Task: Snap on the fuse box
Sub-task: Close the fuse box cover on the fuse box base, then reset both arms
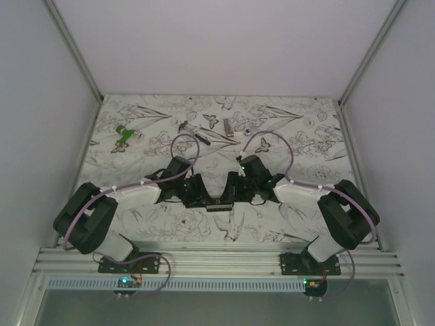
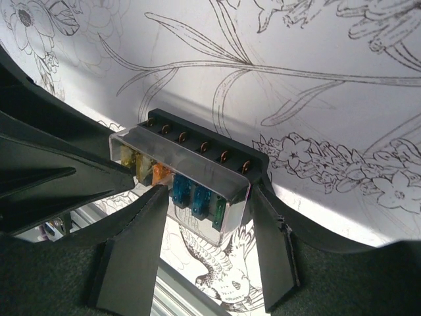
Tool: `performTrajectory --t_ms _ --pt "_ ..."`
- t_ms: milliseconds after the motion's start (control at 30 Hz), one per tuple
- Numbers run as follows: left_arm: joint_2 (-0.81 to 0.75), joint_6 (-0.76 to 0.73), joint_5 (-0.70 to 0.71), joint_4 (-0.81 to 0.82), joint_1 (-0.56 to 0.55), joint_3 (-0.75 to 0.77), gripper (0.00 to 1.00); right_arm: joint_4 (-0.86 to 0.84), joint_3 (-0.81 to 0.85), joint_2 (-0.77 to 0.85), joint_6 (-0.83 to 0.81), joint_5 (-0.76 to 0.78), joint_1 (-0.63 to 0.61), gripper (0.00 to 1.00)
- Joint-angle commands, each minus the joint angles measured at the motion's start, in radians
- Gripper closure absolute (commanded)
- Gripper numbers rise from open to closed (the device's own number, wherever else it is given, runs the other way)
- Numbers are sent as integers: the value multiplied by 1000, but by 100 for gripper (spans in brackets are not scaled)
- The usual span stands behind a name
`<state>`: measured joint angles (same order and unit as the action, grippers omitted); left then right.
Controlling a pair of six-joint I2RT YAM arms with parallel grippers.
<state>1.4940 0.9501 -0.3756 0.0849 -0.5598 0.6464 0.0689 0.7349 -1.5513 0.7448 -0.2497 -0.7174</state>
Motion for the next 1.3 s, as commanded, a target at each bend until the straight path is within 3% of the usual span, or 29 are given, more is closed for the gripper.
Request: performTrajectory --t_ms 0,233,400,567,900,1100,1200,1267 --pt "61 -92 225 -238 -7 -36 53 22 16 -57 -25 2 -12 43" --pt "176 -103 218 -236 -23 -1 56 46 13 -129 -29 57 -13 49" --pt "146 -113 223 -236 -23 12 55 40 16 -131 -41 63 -12 53" --pt "50 -132 214 -238 -23 50 48 44 34 -41 -82 97 -10 50" --pt "-138 -193 268 -296 -6 78 24 97 55 151 -197 240 34 35" --pt "-262 -264 411 -347 99 67 2 115 30 252 -268 393 219 16" --pt "-308 -298 495 -351 184 64 0 90 24 293 -326 543 313 1" --pt "-324 -323 575 -350 231 66 0 38 10 308 -373 662 361 0"
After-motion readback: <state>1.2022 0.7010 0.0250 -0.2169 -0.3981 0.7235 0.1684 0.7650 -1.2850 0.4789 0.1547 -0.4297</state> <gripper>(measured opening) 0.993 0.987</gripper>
